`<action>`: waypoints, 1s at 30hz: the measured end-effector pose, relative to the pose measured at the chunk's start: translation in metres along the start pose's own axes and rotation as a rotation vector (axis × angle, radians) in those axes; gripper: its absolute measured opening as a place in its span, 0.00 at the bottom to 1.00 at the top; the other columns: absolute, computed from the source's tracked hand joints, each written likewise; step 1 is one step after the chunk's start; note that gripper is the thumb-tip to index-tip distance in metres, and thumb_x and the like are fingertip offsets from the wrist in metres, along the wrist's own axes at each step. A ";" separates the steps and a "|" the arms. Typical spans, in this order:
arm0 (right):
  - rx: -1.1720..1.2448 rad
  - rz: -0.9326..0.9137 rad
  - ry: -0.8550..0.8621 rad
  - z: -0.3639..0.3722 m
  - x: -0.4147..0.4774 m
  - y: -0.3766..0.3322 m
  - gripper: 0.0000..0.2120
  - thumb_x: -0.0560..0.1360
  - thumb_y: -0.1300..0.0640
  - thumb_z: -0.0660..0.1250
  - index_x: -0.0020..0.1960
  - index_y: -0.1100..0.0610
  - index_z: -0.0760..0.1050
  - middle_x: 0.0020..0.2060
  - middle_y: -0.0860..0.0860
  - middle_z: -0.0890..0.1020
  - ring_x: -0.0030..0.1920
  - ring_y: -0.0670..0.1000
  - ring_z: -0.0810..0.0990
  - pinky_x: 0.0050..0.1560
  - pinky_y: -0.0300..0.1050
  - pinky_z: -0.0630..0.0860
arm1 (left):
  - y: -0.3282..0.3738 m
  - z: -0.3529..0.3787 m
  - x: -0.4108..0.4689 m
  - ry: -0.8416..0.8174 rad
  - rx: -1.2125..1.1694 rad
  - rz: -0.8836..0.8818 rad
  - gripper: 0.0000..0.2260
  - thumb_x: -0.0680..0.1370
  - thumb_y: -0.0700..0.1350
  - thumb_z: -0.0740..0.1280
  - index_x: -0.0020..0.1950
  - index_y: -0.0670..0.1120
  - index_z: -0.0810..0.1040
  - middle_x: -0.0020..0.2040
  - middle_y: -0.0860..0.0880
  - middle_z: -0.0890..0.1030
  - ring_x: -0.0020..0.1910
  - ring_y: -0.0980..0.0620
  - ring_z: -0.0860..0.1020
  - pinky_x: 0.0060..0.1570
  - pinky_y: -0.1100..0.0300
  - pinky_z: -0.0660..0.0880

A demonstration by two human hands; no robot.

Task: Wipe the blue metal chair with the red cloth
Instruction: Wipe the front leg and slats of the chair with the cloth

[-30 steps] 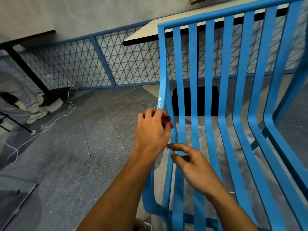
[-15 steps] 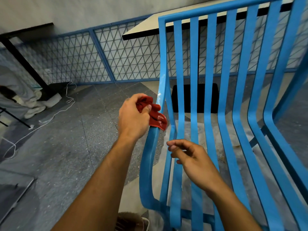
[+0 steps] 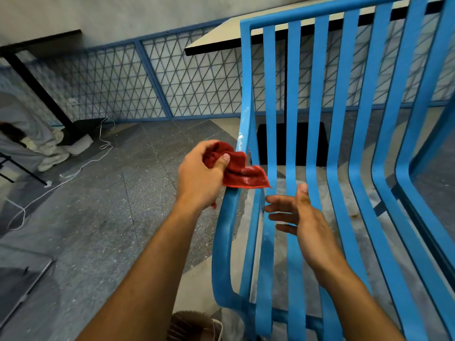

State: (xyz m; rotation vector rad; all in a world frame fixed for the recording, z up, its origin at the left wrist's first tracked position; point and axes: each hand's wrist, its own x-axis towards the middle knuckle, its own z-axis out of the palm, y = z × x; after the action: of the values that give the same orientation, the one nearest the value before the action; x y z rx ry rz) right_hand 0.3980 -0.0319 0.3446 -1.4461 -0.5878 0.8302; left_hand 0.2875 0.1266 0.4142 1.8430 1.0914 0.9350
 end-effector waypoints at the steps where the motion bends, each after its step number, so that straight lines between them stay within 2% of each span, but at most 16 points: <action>1: -0.001 -0.001 -0.006 0.001 0.000 0.000 0.37 0.74 0.28 0.45 0.52 0.49 0.85 0.47 0.46 0.88 0.52 0.48 0.85 0.63 0.57 0.78 | 0.000 0.006 -0.006 -0.032 0.066 0.004 0.10 0.81 0.41 0.70 0.59 0.53 0.82 0.51 0.59 0.84 0.52 0.62 0.82 0.59 0.61 0.80; 2: -0.004 -0.003 -0.013 0.001 -0.001 0.000 0.38 0.74 0.28 0.44 0.52 0.49 0.86 0.47 0.47 0.88 0.52 0.48 0.85 0.63 0.57 0.78 | -0.002 0.013 -0.014 -0.057 0.144 0.038 0.10 0.81 0.41 0.70 0.59 0.53 0.81 0.51 0.61 0.82 0.52 0.63 0.80 0.59 0.65 0.78; 3: -0.005 -0.003 -0.019 0.002 -0.001 0.001 0.38 0.74 0.27 0.44 0.52 0.49 0.86 0.47 0.47 0.88 0.52 0.48 0.85 0.63 0.57 0.77 | -0.003 0.019 -0.022 -0.057 0.267 0.114 0.10 0.81 0.42 0.69 0.59 0.54 0.80 0.53 0.60 0.80 0.53 0.62 0.78 0.59 0.64 0.76; 5: -0.004 0.000 -0.027 0.004 -0.001 0.002 0.39 0.73 0.25 0.44 0.52 0.48 0.86 0.47 0.47 0.88 0.52 0.48 0.85 0.63 0.57 0.77 | -0.004 0.026 -0.032 -0.051 0.554 0.299 0.11 0.81 0.44 0.68 0.61 0.55 0.79 0.60 0.55 0.78 0.60 0.52 0.73 0.59 0.61 0.70; 7: -0.008 0.000 -0.041 0.005 -0.001 0.002 0.40 0.73 0.24 0.44 0.53 0.48 0.85 0.48 0.47 0.88 0.52 0.47 0.85 0.63 0.57 0.77 | -0.002 0.026 -0.032 -0.125 0.679 0.409 0.12 0.81 0.44 0.68 0.62 0.56 0.79 0.63 0.55 0.78 0.61 0.49 0.71 0.57 0.61 0.67; 9: -0.001 0.005 -0.051 0.007 -0.002 0.000 0.39 0.73 0.25 0.44 0.54 0.48 0.85 0.48 0.46 0.88 0.52 0.47 0.85 0.64 0.56 0.77 | 0.002 0.023 -0.028 -0.223 0.618 0.439 0.12 0.80 0.43 0.70 0.61 0.57 0.80 0.62 0.56 0.79 0.62 0.50 0.72 0.61 0.59 0.69; 11: 0.009 0.000 -0.048 0.007 -0.003 -0.002 0.37 0.73 0.27 0.44 0.54 0.48 0.84 0.48 0.47 0.88 0.52 0.46 0.85 0.64 0.55 0.77 | 0.005 0.019 -0.024 -0.254 0.368 0.371 0.13 0.78 0.42 0.72 0.59 0.57 0.81 0.60 0.56 0.81 0.62 0.52 0.77 0.64 0.53 0.74; 13: 0.016 -0.013 -0.044 0.006 -0.004 -0.003 0.36 0.74 0.28 0.44 0.55 0.47 0.84 0.49 0.46 0.88 0.52 0.45 0.85 0.64 0.55 0.77 | 0.008 0.015 -0.019 -0.215 0.140 0.248 0.13 0.78 0.40 0.73 0.59 0.55 0.82 0.57 0.56 0.83 0.60 0.56 0.79 0.65 0.53 0.76; 15: 0.019 -0.029 -0.050 0.005 -0.004 -0.004 0.35 0.76 0.29 0.44 0.57 0.46 0.83 0.50 0.45 0.88 0.54 0.44 0.85 0.65 0.54 0.77 | 0.008 0.013 -0.012 -0.111 0.065 0.181 0.12 0.79 0.40 0.72 0.59 0.55 0.81 0.57 0.57 0.83 0.59 0.60 0.79 0.65 0.55 0.77; 18: 0.014 -0.032 -0.079 0.007 -0.005 -0.004 0.35 0.75 0.29 0.43 0.60 0.44 0.82 0.52 0.42 0.87 0.55 0.41 0.84 0.66 0.52 0.76 | -0.002 0.015 0.003 0.086 0.136 0.095 0.12 0.80 0.42 0.71 0.61 0.54 0.80 0.60 0.54 0.79 0.60 0.55 0.78 0.66 0.54 0.76; 20: -0.009 -0.031 -0.106 0.009 -0.006 -0.003 0.34 0.75 0.29 0.43 0.61 0.42 0.80 0.54 0.39 0.86 0.56 0.39 0.83 0.67 0.50 0.75 | -0.007 0.023 0.011 0.121 0.207 0.052 0.12 0.80 0.43 0.71 0.63 0.53 0.79 0.61 0.52 0.78 0.62 0.52 0.77 0.67 0.51 0.75; 24: -0.040 -0.045 -0.123 0.010 -0.005 -0.001 0.32 0.77 0.30 0.41 0.61 0.39 0.80 0.55 0.36 0.85 0.57 0.37 0.82 0.66 0.47 0.75 | -0.003 0.043 0.013 0.044 0.465 0.108 0.14 0.83 0.46 0.66 0.69 0.51 0.76 0.66 0.50 0.78 0.65 0.48 0.74 0.64 0.55 0.71; 28: -0.039 -0.030 -0.108 0.013 0.000 0.003 0.32 0.76 0.29 0.42 0.61 0.39 0.79 0.55 0.37 0.86 0.57 0.37 0.82 0.67 0.50 0.75 | 0.007 0.040 0.008 -0.108 0.827 0.360 0.18 0.82 0.46 0.67 0.72 0.51 0.73 0.71 0.50 0.75 0.66 0.46 0.69 0.64 0.53 0.72; 30: -0.040 -0.029 -0.100 0.014 0.001 0.005 0.31 0.76 0.29 0.42 0.60 0.39 0.79 0.55 0.37 0.86 0.58 0.37 0.82 0.68 0.51 0.75 | 0.010 0.037 0.010 -0.220 0.845 0.463 0.17 0.81 0.46 0.69 0.69 0.53 0.76 0.69 0.52 0.76 0.64 0.47 0.70 0.61 0.54 0.72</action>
State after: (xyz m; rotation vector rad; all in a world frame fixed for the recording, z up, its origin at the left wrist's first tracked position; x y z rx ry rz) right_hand 0.3875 -0.0228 0.3405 -1.4357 -0.7027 0.8755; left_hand 0.3263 0.1231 0.4092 2.9018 1.0121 0.4997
